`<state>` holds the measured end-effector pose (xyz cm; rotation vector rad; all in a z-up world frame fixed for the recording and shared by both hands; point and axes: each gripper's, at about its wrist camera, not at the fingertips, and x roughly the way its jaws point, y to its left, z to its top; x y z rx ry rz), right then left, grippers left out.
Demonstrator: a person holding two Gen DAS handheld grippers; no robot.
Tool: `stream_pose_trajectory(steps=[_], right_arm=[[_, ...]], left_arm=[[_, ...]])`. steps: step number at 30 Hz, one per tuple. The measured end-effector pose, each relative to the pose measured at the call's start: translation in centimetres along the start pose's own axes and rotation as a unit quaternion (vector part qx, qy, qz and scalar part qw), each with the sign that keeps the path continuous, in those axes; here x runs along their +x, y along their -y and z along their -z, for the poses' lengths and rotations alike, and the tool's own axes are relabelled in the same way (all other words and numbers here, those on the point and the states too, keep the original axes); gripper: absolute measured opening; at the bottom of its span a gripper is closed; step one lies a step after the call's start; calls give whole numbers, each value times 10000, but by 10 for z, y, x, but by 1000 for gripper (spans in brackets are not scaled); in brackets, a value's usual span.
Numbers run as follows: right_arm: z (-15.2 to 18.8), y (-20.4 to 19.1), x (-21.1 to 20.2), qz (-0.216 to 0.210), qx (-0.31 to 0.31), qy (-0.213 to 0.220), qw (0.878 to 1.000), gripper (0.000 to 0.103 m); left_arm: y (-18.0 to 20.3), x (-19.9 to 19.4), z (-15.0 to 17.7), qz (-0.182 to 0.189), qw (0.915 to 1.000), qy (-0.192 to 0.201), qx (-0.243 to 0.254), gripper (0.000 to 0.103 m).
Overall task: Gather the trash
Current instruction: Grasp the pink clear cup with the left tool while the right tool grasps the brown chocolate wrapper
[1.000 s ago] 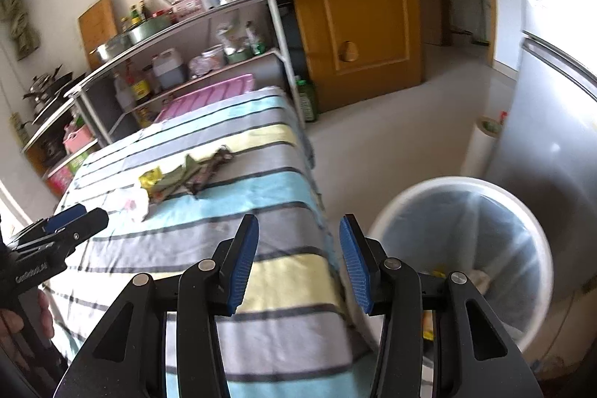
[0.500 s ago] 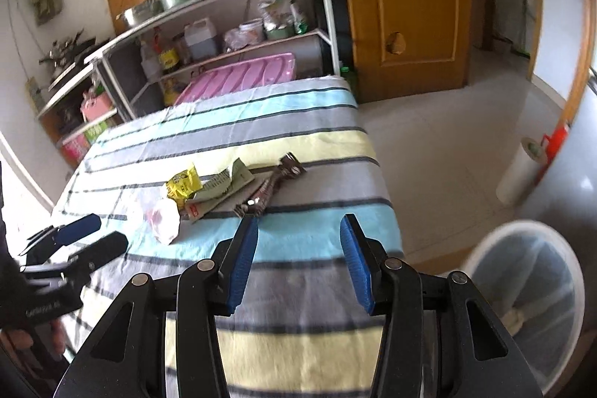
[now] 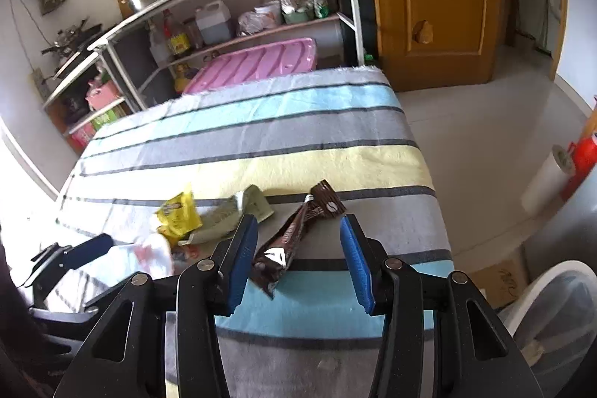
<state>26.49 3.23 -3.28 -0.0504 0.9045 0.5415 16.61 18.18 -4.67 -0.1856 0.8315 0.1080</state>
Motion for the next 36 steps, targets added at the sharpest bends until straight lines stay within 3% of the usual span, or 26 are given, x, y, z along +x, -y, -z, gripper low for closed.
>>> stream_pose_trajectory(steps=[7,12,14,16,17,20,36], right_arm=[[-2,-5,14,187,-118,-77,9997,47],[0,-7,18,263,-149,-133,9995,47],[1,-7,19,204,-97,-137,9997,38],[2,-7,19,286,-109,-127,9994,24],[2,-6,19,286,-113,-128,9994,22],[4,-6,18,288,-88,-109,9995,19],[15,-3,5,20,24,-62,10000,14]], left_arm=[[2,6,-3,-7,10000,25,33,77],[2,11,-4,61,10000,26,19,62],[0,12,-3,86,10000,-6,-11,54],[-2,12,-2,147,9999,-28,-65,51],[-2,12,-3,163,9998,-36,-74,43],[-3,12,-2,166,9998,-26,-79,36],[-8,-5,1,155,9998,52,-108,35]])
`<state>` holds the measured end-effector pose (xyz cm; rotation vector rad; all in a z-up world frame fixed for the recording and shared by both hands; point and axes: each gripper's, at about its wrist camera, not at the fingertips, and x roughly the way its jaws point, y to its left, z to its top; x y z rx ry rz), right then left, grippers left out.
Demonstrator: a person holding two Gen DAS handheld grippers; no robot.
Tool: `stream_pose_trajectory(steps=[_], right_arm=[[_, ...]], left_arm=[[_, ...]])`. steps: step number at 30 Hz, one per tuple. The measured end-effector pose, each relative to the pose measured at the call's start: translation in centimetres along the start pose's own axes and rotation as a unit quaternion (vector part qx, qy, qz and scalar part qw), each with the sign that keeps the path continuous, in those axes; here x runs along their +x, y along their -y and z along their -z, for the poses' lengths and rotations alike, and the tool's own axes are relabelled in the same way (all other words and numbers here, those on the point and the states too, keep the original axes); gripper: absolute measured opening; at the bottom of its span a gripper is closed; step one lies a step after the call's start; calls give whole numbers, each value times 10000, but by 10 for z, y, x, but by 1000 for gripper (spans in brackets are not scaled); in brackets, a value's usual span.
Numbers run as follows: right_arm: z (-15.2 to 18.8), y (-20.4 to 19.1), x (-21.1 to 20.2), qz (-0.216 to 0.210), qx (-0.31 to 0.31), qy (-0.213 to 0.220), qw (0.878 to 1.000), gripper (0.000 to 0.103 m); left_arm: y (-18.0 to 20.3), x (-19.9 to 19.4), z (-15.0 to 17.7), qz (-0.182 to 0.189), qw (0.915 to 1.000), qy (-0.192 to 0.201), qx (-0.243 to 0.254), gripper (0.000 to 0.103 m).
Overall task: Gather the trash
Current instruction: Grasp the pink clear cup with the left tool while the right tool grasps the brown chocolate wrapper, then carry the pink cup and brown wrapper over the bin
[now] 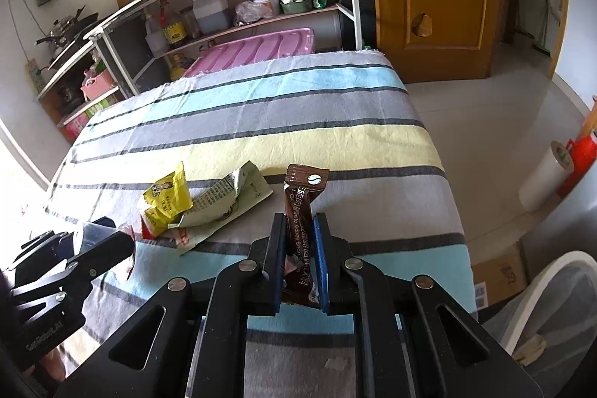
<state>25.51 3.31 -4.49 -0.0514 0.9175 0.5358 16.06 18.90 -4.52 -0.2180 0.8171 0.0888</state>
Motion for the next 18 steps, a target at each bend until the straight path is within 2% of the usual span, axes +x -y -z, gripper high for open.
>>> stream_pose_trajectory(steps=[9,18], right_arm=[[10,2,-28,-181,96,163,9997,14],[23,8,-62,-283,163,374,9988,14]], left_arm=[[14,-19,2,-19,9997,151,170,35],[41,-36,1,139,9987,272,411,35]])
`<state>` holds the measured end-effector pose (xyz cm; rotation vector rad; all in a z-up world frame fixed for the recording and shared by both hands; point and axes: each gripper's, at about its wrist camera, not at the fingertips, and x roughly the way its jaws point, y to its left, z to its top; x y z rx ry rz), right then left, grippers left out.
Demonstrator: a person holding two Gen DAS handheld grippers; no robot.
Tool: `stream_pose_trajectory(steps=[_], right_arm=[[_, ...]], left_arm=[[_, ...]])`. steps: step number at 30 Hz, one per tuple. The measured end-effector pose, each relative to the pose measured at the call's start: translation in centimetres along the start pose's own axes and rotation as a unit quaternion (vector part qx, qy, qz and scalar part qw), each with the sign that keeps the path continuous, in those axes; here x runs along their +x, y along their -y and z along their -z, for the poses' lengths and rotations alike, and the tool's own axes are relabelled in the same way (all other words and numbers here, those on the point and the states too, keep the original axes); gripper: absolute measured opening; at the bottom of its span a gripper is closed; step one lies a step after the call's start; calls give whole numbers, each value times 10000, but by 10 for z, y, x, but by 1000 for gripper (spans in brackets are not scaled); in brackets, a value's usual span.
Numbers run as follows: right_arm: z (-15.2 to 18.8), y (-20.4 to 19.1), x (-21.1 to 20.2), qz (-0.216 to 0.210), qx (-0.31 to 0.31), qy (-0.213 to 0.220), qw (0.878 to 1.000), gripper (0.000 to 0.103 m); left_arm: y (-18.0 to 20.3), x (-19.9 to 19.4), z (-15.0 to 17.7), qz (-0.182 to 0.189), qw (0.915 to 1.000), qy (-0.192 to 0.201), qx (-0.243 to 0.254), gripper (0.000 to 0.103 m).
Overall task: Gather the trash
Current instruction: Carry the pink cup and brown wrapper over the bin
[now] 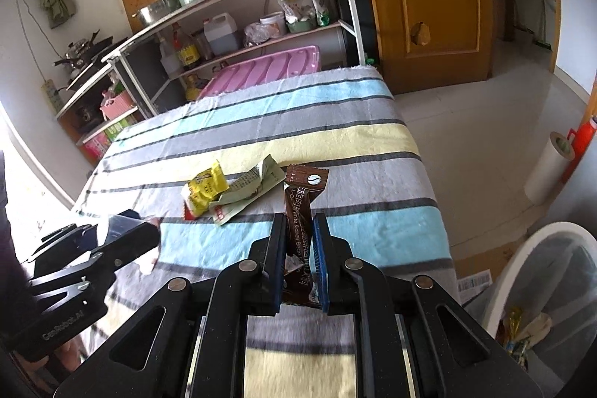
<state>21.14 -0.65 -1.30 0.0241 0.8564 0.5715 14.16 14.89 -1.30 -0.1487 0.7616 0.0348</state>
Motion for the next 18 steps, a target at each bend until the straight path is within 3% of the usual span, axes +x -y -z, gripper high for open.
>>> stream_pose_trajectory(steps=[18], right_arm=[[21,47,-84,305,350,510,9976,14]], left_arm=[[81,-13,-3,504,9965,97,657,35]])
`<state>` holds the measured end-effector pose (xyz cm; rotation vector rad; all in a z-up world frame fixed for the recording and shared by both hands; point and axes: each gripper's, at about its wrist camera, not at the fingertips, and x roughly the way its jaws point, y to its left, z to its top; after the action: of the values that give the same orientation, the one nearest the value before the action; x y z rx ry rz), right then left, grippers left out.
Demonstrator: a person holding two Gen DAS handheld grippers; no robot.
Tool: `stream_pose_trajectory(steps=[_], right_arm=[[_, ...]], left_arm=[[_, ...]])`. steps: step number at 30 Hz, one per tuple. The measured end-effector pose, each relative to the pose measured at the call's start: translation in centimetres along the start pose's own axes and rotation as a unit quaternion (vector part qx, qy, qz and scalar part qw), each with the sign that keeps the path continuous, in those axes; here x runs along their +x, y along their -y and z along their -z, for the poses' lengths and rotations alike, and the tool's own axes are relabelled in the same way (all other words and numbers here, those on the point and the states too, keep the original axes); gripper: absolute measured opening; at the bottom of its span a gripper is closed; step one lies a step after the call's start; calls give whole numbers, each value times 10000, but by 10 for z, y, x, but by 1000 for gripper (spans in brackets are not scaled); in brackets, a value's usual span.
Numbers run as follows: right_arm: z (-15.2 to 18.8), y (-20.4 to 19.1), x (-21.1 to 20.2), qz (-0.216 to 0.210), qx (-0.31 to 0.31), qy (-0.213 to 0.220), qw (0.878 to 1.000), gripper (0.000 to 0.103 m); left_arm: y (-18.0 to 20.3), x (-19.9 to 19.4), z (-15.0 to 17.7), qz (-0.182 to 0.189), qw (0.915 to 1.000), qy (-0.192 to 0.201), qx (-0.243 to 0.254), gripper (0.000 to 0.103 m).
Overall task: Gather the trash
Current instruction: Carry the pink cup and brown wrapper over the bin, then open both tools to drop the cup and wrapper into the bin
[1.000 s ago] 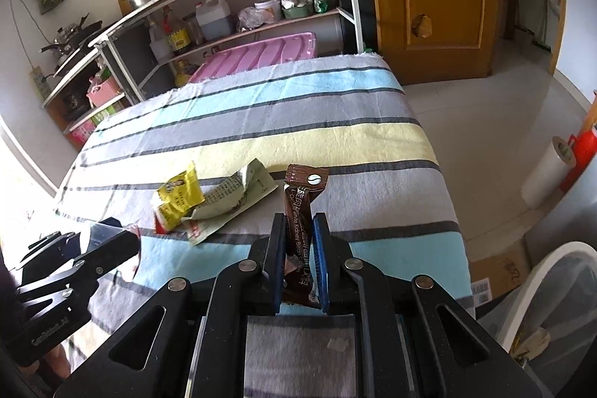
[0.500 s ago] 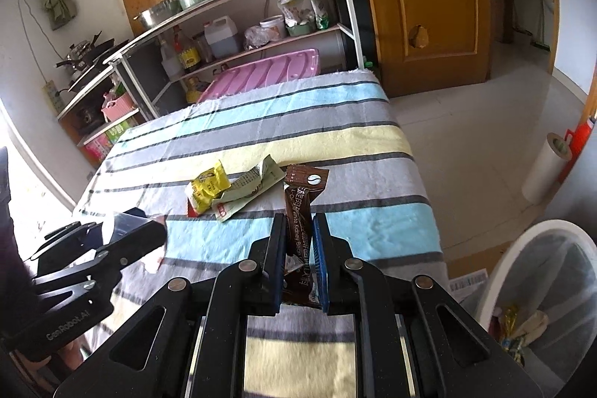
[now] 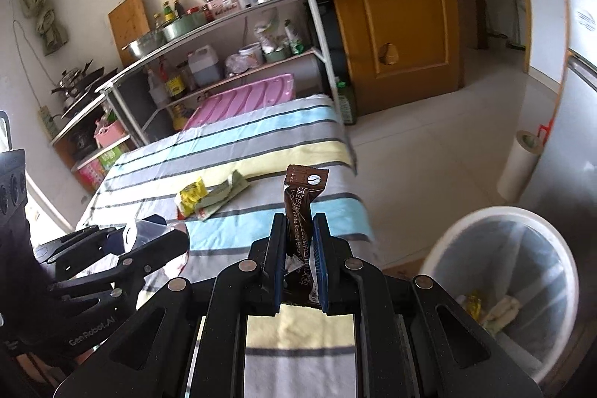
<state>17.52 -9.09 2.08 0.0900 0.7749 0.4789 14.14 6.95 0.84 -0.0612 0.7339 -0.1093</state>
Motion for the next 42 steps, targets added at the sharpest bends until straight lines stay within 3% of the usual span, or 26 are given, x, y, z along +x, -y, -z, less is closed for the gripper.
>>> stream_pose_trajectory(steps=[18,26,32,42], right_arm=[[25,86,-63,679,621,276,9954,14],[50,140,-77,1289,968,40,9869,14],[68,173,-78,1487,1186,-183,9816,14],[86,206,-63,1589,1412,-549,9756,14]], left_arm=[[97,23,-9,591,9957,-168,698,35],[153,54,-7,1014,9889,-521,956,35],[192,75,2,1210,9821,-807,1194,35],[218,103,7,1177,9773,-1157,1329,35]])
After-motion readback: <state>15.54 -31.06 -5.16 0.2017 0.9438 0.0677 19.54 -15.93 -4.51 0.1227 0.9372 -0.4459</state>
